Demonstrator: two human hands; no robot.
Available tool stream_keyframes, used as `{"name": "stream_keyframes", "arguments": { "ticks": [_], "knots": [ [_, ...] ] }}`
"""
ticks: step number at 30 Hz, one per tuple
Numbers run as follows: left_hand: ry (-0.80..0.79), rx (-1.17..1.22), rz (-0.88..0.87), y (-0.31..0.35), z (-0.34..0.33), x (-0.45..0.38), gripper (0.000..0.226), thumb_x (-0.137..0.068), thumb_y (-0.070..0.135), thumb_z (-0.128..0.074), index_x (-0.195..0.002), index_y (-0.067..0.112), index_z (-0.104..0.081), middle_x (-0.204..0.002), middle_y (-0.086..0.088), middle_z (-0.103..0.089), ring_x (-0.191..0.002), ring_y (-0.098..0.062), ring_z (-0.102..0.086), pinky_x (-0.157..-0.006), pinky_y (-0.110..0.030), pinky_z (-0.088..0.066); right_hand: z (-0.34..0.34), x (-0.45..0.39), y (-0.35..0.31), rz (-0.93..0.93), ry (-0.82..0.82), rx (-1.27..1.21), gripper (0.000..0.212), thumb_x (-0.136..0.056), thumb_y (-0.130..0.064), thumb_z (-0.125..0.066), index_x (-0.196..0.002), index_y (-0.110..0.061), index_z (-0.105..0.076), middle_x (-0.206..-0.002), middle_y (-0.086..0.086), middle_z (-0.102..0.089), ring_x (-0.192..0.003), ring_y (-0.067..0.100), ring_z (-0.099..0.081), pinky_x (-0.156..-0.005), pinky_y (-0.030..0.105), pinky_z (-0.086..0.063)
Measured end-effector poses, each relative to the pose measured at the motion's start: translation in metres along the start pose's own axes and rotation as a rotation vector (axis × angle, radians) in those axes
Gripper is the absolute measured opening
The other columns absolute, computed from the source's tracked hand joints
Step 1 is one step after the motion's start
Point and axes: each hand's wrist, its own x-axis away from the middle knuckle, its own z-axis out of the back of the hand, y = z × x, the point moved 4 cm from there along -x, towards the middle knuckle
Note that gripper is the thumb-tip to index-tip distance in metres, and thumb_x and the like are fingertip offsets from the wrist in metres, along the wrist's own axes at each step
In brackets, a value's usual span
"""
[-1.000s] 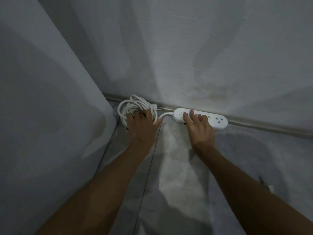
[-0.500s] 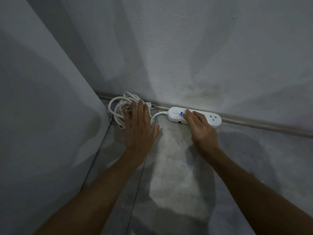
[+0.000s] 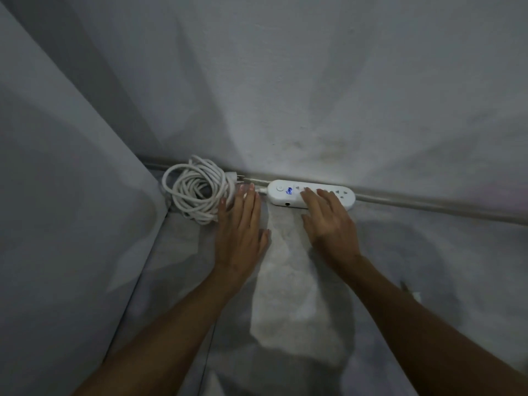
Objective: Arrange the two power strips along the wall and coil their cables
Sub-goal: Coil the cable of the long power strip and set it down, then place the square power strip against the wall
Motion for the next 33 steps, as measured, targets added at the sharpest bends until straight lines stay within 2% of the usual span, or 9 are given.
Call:
{"name": "stream_keyframes", "arguments": {
  "ticks": [4,7,13,15,18,20,25,29,33],
  "knots": [
    [-0.011,0.101,-0.061,0.030,0.013,0.005,0.071,-0.088,0.038,-0.039,-0.145,-0.003,-0.034,-0.154,-0.020,-0.030,-0.143,-0.035,-0.026,-0.113,-0.057,-0.015,0.026,0.008,0.011,-0.094,-0.028,-0.002,0.038,-0.082,-0.015,-0.065,-0.115,0.005,-0.063,-0.113,0.020,-0.067,-0.104,0.037,-0.063,-0.093,0.045,-0.051],
    [-0.078,0.147,-0.086,0.061,0.027,0.012,0.071,-0.087,0.038,-0.029,-0.145,-0.004,-0.034,-0.154,-0.022,-0.028,-0.144,-0.035,-0.024,-0.115,-0.057,-0.014,0.057,0.025,0.027,-0.176,-0.096,0.012,0.042,-0.077,-0.013,-0.067,-0.114,0.006,-0.061,-0.110,0.021,-0.067,-0.100,0.035,-0.062,-0.088,0.043,-0.053],
    [-0.178,0.264,-0.240,0.126,0.066,0.041,0.067,-0.086,0.037,-0.033,-0.135,-0.005,-0.048,-0.144,-0.023,-0.044,-0.136,-0.037,-0.040,-0.109,-0.055,-0.024,0.135,0.083,0.064,-0.307,-0.184,0.135,0.049,-0.072,-0.017,-0.070,-0.116,0.003,-0.060,-0.109,0.017,-0.067,-0.097,0.034,-0.062,-0.085,0.040,-0.053],
    [-0.168,0.328,-0.293,0.147,0.085,0.056,0.064,-0.094,0.036,-0.034,-0.143,-0.004,-0.036,-0.152,-0.022,-0.032,-0.143,-0.036,-0.026,-0.114,-0.053,-0.015,0.166,0.109,0.074,-0.346,-0.163,0.181,0.049,-0.070,-0.019,-0.070,-0.114,0.002,-0.062,-0.105,0.015,-0.068,-0.093,0.034,-0.063,-0.081,0.037,-0.053],
    [-0.240,0.404,-0.391,0.184,0.107,0.085,0.064,-0.103,0.036,-0.028,-0.152,0.003,-0.005,-0.161,-0.013,0.003,-0.148,-0.027,0.009,-0.119,-0.045,0.008,0.212,0.150,0.088,-0.406,-0.189,0.221,0.048,-0.074,-0.024,-0.065,-0.116,0.000,-0.061,-0.099,0.015,-0.068,-0.092,0.033,-0.064,-0.077,0.037,-0.053],
    [-0.272,0.457,-0.399,0.209,0.120,0.107,0.063,-0.103,0.037,-0.026,-0.153,0.005,-0.001,-0.161,-0.010,0.007,-0.148,-0.023,0.013,-0.119,-0.043,0.008,0.239,0.181,0.097,-0.460,-0.229,0.253,0.048,-0.075,-0.025,-0.064,-0.116,-0.001,-0.060,-0.097,0.015,-0.067,-0.092,0.033,-0.063,-0.070,0.037,-0.054],
    [-0.392,0.607,-0.492,0.276,0.131,0.149,0.061,-0.103,0.030,-0.032,-0.152,0.004,-0.008,-0.161,-0.011,0.000,-0.148,-0.025,0.005,-0.119,-0.040,0.000,0.276,0.263,0.127,-0.848,-0.393,0.114,0.045,-0.087,-0.030,-0.058,-0.127,-0.012,-0.045,-0.111,0.011,-0.061,-0.114,0.029,-0.050,-0.074,0.039,-0.048],
    [-0.514,0.688,-0.596,0.317,0.120,0.166,0.058,-0.103,0.029,-0.034,-0.151,0.004,-0.013,-0.160,-0.012,-0.010,-0.149,-0.024,-0.003,-0.119,-0.034,-0.004,0.276,0.326,0.147,-1.123,-0.448,0.088,0.043,-0.085,-0.032,-0.056,-0.122,-0.015,-0.042,-0.117,0.008,-0.058,-0.116,0.030,-0.044,-0.076,0.040,-0.048],
    [-0.615,0.862,-0.537,0.353,0.123,0.171,0.038,-0.102,0.020,-0.039,-0.133,-0.001,-0.042,-0.137,-0.019,-0.045,-0.128,-0.032,-0.041,-0.106,-0.031,-0.028,0.272,0.354,0.159,-1.312,-0.391,0.040,0.047,-0.088,-0.036,-0.055,-0.126,-0.015,-0.038,-0.131,0.006,-0.049,-0.117,0.034,-0.042,-0.081,0.043,-0.045]
  ]
}}
